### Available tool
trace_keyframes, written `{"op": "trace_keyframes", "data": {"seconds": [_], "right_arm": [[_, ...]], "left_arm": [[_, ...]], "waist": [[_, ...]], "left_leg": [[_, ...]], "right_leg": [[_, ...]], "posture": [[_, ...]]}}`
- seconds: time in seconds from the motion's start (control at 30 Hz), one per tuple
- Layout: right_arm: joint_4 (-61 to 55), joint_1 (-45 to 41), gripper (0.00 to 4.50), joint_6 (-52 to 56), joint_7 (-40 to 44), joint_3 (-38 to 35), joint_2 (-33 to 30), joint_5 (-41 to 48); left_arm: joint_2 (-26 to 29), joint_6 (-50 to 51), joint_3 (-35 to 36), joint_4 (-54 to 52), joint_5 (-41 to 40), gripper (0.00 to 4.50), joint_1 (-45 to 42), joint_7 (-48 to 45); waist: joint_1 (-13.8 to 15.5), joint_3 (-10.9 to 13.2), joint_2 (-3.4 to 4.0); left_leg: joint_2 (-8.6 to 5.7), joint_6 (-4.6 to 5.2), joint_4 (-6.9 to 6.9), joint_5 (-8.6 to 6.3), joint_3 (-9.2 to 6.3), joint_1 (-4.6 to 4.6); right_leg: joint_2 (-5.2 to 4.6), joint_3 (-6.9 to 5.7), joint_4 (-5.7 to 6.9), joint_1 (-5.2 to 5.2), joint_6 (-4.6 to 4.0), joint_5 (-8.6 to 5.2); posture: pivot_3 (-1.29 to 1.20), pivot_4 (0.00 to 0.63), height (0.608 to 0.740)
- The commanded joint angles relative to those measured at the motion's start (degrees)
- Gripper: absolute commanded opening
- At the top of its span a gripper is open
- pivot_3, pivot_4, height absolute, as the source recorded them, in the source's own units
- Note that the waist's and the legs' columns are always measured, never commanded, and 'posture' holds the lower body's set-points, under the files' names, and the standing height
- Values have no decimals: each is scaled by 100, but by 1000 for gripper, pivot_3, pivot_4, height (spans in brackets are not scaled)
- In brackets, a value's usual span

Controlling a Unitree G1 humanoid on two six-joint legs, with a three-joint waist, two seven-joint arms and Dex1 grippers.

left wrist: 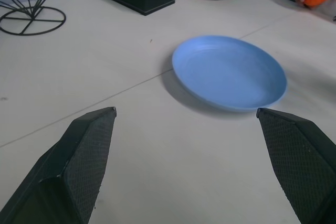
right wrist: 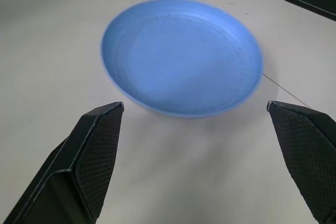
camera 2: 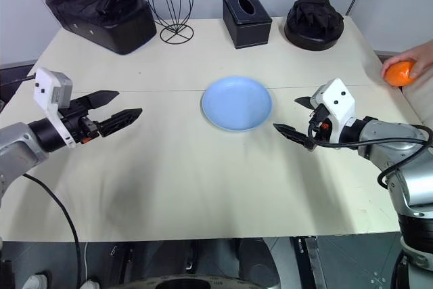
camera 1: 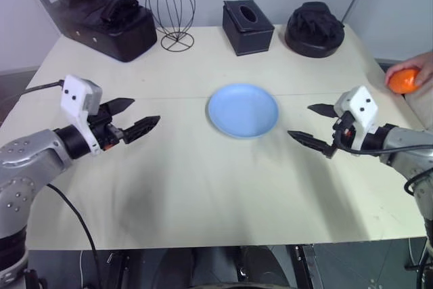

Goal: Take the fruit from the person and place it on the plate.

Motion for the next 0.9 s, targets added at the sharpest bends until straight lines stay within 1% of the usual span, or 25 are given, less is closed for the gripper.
{"op": "trace_keyframes", "data": {"seconds": [0.03,0.77,0.9], "right_arm": [[-123,-87,4500,-87,-13,-163,-37,15],[-124,-203,4500,-95,-32,-92,52,36],[-199,-315,4500,72,-168,-135,235,239]], "left_arm": [[8,-133,21,-65,37,4462,-86,-54],[-44,-186,-5,-83,149,4462,-132,-66],[-74,-190,-19,-99,159,4462,-145,-37]], "waist": [[0,0,0],[0,0,0],[0,0,0]], "left_leg": [[0,0,0,0,0,0],[0,0,0,0,0,0],[0,0,0,0,0,0]], "right_leg": [[0,0,0,0,0,0],[0,0,0,0,0,0],[0,0,0,0,0,0]], "posture": [[0,150,740],[0,150,740],[0,150,740]]}}
